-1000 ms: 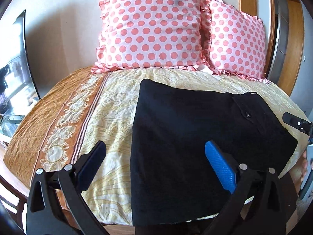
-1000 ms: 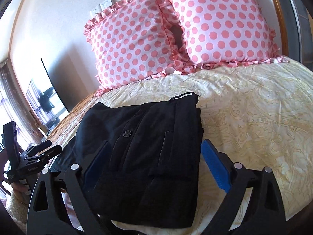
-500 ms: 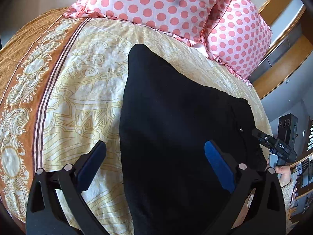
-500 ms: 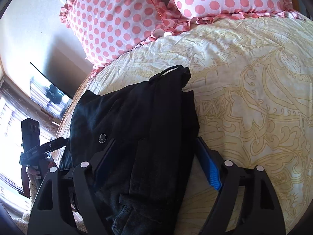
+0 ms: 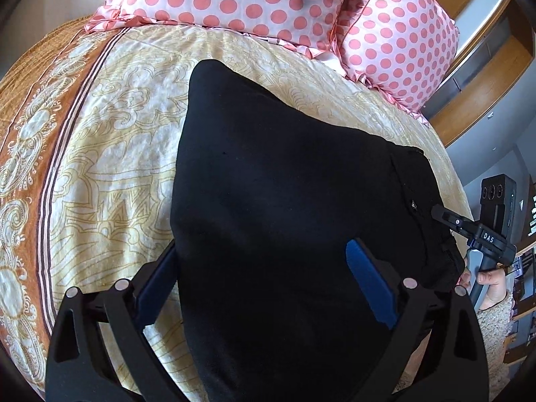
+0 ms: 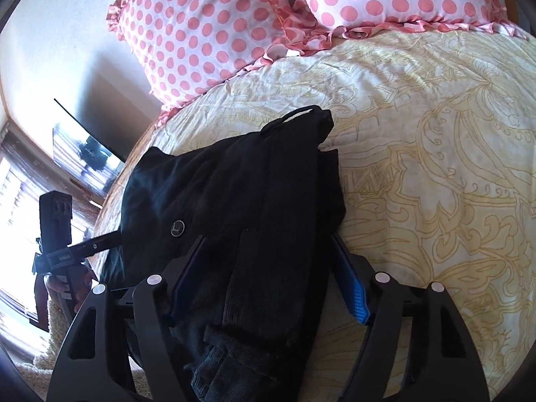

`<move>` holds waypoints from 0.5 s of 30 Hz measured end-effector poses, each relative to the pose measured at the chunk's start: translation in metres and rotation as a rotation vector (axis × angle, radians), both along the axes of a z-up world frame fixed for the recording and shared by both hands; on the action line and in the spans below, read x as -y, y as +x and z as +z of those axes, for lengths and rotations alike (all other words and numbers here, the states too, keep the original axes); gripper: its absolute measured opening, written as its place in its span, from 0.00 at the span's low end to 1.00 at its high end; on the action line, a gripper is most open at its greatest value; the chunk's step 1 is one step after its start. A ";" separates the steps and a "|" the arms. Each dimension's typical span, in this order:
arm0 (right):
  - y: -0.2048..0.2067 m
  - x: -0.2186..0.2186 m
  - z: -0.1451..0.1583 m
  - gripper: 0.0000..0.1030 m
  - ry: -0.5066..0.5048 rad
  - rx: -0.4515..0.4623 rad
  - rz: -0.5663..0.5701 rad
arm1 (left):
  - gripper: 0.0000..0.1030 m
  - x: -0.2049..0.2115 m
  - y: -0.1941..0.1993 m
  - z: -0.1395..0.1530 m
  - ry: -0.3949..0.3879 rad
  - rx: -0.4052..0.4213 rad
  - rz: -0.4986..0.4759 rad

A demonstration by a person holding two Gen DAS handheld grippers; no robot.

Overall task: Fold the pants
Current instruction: 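Close the right gripper on the pants end while the left gripper grasps beside it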

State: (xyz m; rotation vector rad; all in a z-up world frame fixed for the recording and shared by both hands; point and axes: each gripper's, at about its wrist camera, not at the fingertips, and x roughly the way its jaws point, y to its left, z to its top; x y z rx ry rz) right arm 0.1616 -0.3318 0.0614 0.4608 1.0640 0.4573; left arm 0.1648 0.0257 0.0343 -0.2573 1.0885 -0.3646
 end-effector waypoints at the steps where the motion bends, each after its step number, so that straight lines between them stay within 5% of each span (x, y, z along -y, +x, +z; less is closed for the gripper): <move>1: 0.000 -0.001 0.000 0.67 0.000 0.000 0.010 | 0.93 0.000 0.000 0.000 0.000 0.000 0.000; 8: 0.001 -0.008 -0.002 0.48 0.024 0.007 0.048 | 0.92 0.000 0.002 0.000 -0.003 -0.005 0.000; 10: -0.001 -0.010 0.000 0.29 0.020 0.033 0.062 | 0.89 0.000 0.004 0.000 0.000 -0.009 0.002; 15: -0.011 -0.018 0.021 0.22 0.050 0.160 0.123 | 0.80 -0.001 0.007 0.001 0.000 -0.019 0.015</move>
